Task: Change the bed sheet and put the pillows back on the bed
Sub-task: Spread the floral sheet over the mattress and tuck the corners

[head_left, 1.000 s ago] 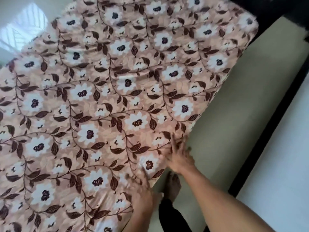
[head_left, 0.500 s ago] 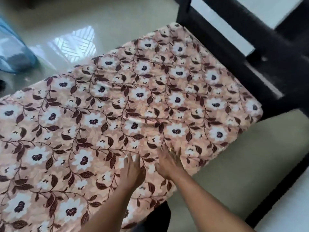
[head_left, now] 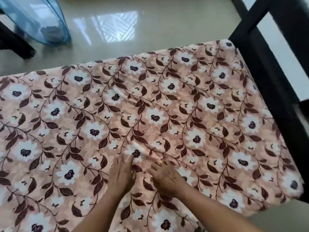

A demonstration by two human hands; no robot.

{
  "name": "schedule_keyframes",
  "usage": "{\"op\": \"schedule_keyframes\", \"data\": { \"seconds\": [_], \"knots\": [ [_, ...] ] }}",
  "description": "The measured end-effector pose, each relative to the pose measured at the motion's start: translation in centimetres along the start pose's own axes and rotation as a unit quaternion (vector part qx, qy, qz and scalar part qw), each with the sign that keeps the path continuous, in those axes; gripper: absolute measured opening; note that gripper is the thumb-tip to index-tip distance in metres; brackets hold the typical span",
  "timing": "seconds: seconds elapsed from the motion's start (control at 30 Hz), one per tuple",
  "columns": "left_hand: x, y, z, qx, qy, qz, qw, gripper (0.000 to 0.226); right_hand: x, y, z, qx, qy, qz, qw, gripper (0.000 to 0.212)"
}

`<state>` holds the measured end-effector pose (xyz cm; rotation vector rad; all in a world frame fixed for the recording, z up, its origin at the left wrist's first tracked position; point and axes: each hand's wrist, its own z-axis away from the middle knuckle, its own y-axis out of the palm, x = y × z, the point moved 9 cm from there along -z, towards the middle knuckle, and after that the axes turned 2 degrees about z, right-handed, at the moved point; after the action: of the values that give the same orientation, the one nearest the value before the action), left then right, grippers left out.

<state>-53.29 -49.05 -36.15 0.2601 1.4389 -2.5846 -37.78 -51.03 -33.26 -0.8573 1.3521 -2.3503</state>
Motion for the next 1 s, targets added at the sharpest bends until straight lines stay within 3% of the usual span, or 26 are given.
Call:
{"op": "schedule_keyframes", "data": {
  "seconds": [0.07,0.17,0.2,0.27,0.33,0.4,0.43,0.5,0.57,0.6,0.63,0.67,0.73,0.8,0.87,0.93,0.97,1.0],
  "knots": [
    [-0.6,-0.7,-3.0,0.013,-0.021,0.005,1.0,0.081,-1.6,-2.3,-3.5,-0.018,-0.071,0.015,0.997,0.049],
    [-1.4,-1.1,-7.6,0.017,-0.056,-0.02,0.998,0.088,-7.4,-3.5,-8.4,0.027,-0.183,0.059,0.981,0.06],
    [-1.7,-1.6,-9.3,0.003,-0.069,-0.021,0.997,0.088,-11.3,-4.3,-10.6,0.045,-0.181,0.071,0.98,0.069],
    [-2.6,-2.9,-12.7,-0.032,-0.078,-0.018,0.996,0.086,-21.7,-7.6,-14.9,0.018,-0.024,0.051,0.998,0.076],
    [-3.5,-5.2,-16.4,-0.078,-0.081,-0.015,0.994,0.084,-32.5,-13.1,-17.4,-0.088,0.202,0.08,0.972,0.071],
    [-4.8,-6.7,-20.3,-0.095,-0.087,-0.012,0.992,0.086,-36.6,-15.8,-18.5,-0.119,0.28,0.08,0.949,0.072],
    [-5.6,-7.3,-22.0,-0.089,-0.089,-0.011,0.992,0.088,-35.5,-16.1,-19.9,-0.119,0.233,0.092,0.961,0.073],
    [-6.9,-8.1,-24.7,-0.059,-0.102,-0.012,0.993,0.094,-28.7,-14.8,-21.5,-0.083,0.015,0.166,0.983,0.071],
    [-7.9,-9.0,-26.9,-0.032,-0.114,-0.016,0.993,0.106,-24.2,-12.8,-20.7,-0.023,-0.158,0.166,0.973,0.071],
    [-8.2,-9.4,-27.8,-0.026,-0.113,-0.016,0.993,0.113,-25.1,-13.5,-21.2,-0.028,-0.173,0.154,0.972,0.072],
    [-8.5,-9.5,-28.4,-0.018,-0.11,-0.014,0.994,0.119,-28.0,-14.9,-22.4,-0.051,-0.118,0.13,0.983,0.071],
    [-8.5,-9.6,-28.7,-0.015,-0.109,-0.013,0.994,0.125,-31.9,-16.8,-23.5,-0.085,-0.02,0.11,0.99,0.07],
    [-8.4,-9.4,-29.2,-0.015,-0.11,-0.014,0.994,0.132,-39.8,-21.1,-25.2,-0.147,0.18,0.115,0.966,0.073],
    [-8.7,-9.3,-29.7,0.012,-0.124,0.0,0.992,0.136,-42.1,-22.5,-26.4,-0.155,0.255,0.087,0.95,0.072],
    [-9.0,-9.5,-30.4,0.038,-0.144,0.019,0.989,0.143,-38.1,-21.3,-26.7,-0.161,0.175,0.083,0.968,0.071],
    [-10.4,-10.3,-31.3,0.052,-0.141,0.032,0.988,0.144,-33.8,-17.9,-24.9,-0.106,0.01,0.118,0.987,0.07],
    [-11.7,-11.1,-31.7,0.045,-0.118,0.034,0.991,0.141,-34.1,-17.1,-23.7,-0.082,-0.043,0.147,0.985,0.07],
    [-13.6,-11.7,-32.1,0.032,-0.077,0.02,0.996,0.137,-36.2,-17.7,-23.3,-0.08,-0.044,0.175,0.98,0.071]
  ]
}}
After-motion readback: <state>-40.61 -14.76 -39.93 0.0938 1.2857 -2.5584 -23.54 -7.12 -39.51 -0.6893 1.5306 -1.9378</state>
